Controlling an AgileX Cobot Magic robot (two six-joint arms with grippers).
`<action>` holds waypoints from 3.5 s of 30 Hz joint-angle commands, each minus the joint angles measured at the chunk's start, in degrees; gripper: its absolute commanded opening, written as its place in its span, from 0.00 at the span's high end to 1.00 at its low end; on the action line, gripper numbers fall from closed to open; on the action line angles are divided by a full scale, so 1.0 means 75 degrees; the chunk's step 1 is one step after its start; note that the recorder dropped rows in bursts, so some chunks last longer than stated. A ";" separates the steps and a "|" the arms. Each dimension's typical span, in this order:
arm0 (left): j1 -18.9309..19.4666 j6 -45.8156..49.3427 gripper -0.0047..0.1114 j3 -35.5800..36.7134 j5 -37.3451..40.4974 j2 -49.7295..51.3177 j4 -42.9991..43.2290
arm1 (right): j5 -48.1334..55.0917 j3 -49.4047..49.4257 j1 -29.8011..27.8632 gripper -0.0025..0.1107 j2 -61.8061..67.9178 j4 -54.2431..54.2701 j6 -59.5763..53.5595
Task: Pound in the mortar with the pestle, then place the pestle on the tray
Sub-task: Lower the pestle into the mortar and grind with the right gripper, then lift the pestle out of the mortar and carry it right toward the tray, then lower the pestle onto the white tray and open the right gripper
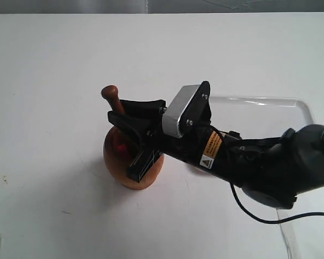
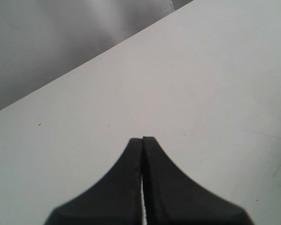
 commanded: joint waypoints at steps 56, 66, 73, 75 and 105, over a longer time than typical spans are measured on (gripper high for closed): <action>-0.0059 -0.0063 0.96 0.0004 -0.0023 -0.0009 -0.0056 | 0.9813 -0.1954 -0.2253 0.98 -0.6339 0.4457 -0.5162; -0.0059 -0.0063 0.96 0.0004 -0.0023 -0.0009 -0.0056 | 1.3873 -0.3571 -0.2589 0.98 -0.3745 0.3888 -0.5561; -0.0059 -0.0063 0.96 0.0004 -0.0023 -0.0009 -0.0056 | 1.7037 -0.4891 -0.2589 0.98 -0.1394 0.2828 -0.5663; -0.0059 -0.0063 0.96 0.0004 -0.0023 -0.0009 -0.0056 | 1.7330 -0.5072 -0.2589 0.98 -0.0914 0.2130 -0.5352; -0.0059 -0.0063 0.96 0.0004 -0.0023 -0.0009 -0.0056 | 1.7165 -0.5110 -0.2558 0.25 -0.0425 0.0705 -0.5069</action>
